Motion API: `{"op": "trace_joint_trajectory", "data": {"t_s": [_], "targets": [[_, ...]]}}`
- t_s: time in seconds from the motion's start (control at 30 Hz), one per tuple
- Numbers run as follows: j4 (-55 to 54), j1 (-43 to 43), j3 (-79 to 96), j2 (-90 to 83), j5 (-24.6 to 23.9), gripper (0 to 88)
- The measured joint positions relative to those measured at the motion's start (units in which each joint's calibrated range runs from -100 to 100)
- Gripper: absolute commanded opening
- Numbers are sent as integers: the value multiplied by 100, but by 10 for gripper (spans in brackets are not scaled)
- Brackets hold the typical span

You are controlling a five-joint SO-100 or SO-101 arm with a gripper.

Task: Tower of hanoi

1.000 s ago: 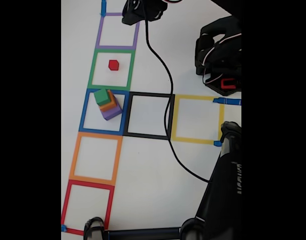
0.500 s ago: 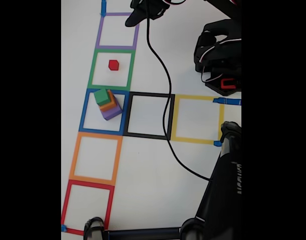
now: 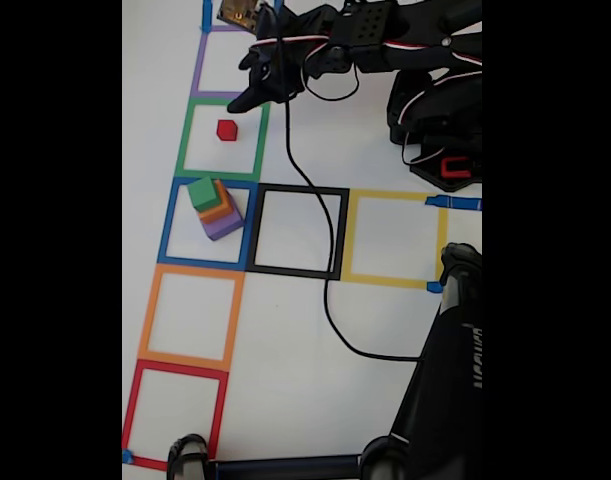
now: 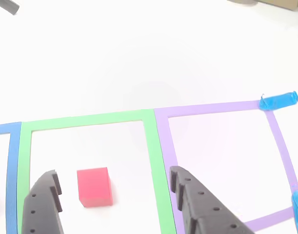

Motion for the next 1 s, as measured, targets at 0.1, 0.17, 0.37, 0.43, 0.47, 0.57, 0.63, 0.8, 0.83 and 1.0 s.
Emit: {"op": "trace_joint_trajectory", "data": {"t_s": [0.1, 0.17, 0.37, 0.43, 0.47, 0.57, 0.63, 0.8, 0.83, 1.0], "targets": [[-1096, -187, 142, 633, 0, 259], [-1693, -351, 151, 1038, 0, 258], [-2902, -339, 212, 1976, 0, 256], [-3281, -421, 221, 2339, 0, 256], [-3466, -433, 221, 2524, 0, 256], [-4087, -374, 212, 3174, 0, 254], [-4426, -293, 212, 3588, 0, 254], [-4998, -269, 62, 4424, 0, 254], [-5111, -257, 27, 4576, 0, 254], [-5466, -269, -204, 5065, 0, 250]]}}
